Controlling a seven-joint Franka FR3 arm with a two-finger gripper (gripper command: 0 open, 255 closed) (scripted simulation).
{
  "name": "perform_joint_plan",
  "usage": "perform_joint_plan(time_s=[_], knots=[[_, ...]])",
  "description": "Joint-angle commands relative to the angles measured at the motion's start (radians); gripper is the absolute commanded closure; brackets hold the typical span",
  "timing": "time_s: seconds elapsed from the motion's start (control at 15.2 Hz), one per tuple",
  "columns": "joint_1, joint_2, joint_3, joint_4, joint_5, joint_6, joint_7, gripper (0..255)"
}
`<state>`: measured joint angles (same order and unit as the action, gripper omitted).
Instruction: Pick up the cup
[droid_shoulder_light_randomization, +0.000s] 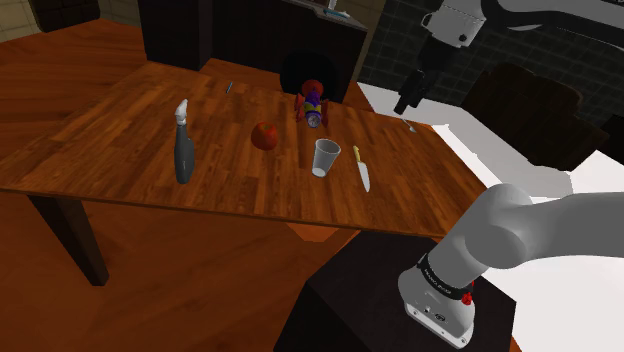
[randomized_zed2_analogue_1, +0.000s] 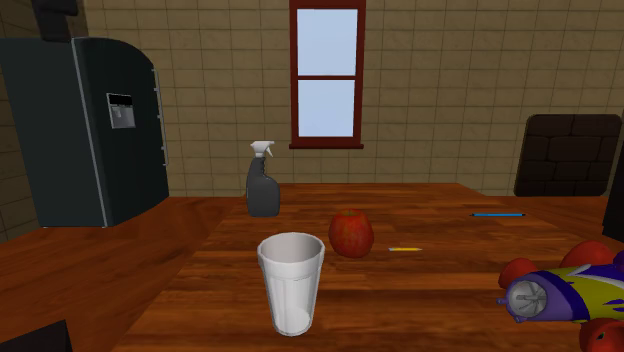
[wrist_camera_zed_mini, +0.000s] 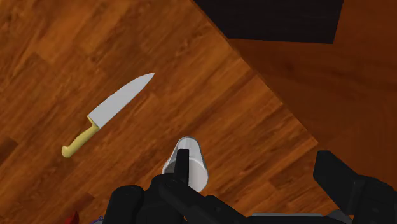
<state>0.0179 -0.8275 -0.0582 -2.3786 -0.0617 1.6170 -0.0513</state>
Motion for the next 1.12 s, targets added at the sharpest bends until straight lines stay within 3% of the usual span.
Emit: perform_joint_plan(time_s=[0.0,0.53,1.06], knots=[[0.0,0.0,0.0,0.0,0.0,0.0,0.0,0],[-0.005,0.227,0.018,-0.056,-0.022,0.257,0.05,0],[-0.016,0.516,0.031,-0.02,-0.058,0.483,0.108,0]])
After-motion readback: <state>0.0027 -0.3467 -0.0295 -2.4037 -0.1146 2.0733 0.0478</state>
